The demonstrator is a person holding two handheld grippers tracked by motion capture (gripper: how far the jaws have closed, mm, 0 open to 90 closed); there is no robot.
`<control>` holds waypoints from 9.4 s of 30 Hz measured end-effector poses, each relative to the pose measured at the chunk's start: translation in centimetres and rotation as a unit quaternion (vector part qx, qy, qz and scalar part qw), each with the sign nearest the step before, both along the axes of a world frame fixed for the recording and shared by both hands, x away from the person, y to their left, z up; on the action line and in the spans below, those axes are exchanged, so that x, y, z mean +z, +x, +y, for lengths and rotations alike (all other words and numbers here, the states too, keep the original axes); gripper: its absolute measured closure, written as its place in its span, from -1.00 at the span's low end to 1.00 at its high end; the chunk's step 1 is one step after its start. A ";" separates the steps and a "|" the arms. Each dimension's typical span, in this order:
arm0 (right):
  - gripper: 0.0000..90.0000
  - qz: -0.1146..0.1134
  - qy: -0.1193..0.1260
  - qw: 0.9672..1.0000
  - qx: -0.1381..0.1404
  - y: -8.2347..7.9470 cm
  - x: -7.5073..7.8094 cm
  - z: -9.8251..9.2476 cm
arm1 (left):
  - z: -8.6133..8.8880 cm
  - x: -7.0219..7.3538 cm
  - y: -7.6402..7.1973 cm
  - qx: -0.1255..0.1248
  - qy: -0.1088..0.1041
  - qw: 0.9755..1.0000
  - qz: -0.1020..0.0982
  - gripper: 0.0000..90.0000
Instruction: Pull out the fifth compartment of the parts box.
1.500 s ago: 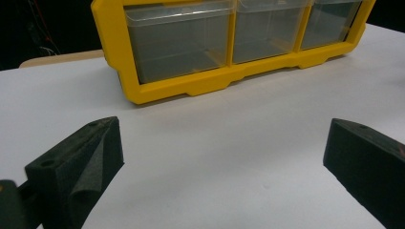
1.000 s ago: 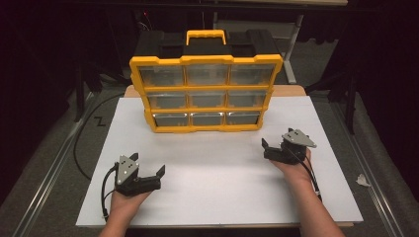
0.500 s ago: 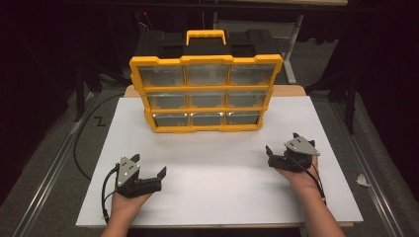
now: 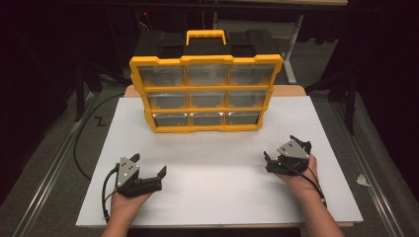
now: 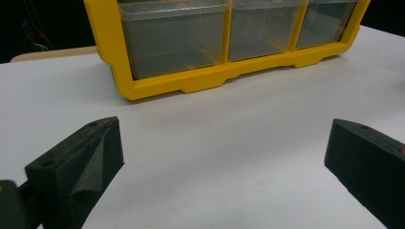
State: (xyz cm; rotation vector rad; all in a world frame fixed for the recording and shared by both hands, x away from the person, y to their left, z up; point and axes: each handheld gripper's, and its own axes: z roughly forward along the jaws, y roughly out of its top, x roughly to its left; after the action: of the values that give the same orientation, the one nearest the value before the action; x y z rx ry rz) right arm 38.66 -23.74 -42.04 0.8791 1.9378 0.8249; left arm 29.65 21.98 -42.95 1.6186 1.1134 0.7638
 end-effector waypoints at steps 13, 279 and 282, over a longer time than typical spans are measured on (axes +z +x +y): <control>-0.98 -0.023 -0.079 0.996 0.035 -0.7 -0.1 1.7 | -0.1 -0.1 0.1 -0.001 0.008 1.000 -0.001 -1.00; 0.58 -0.289 -0.419 0.856 0.087 -3.0 7.9 20.2 | 0.5 0.3 -0.3 -0.038 -0.015 0.999 -0.031 -1.00; 0.48 -0.284 -0.411 0.861 0.093 -3.3 8.4 19.6 | 0.5 0.2 -0.3 -0.037 -0.015 0.999 -0.030 -1.00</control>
State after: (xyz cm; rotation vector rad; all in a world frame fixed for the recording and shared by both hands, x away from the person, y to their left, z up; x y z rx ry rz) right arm 35.33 -4.12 -33.67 -0.0784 1.5961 0.2317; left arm 29.35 22.53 -42.70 1.5930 1.0124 0.7398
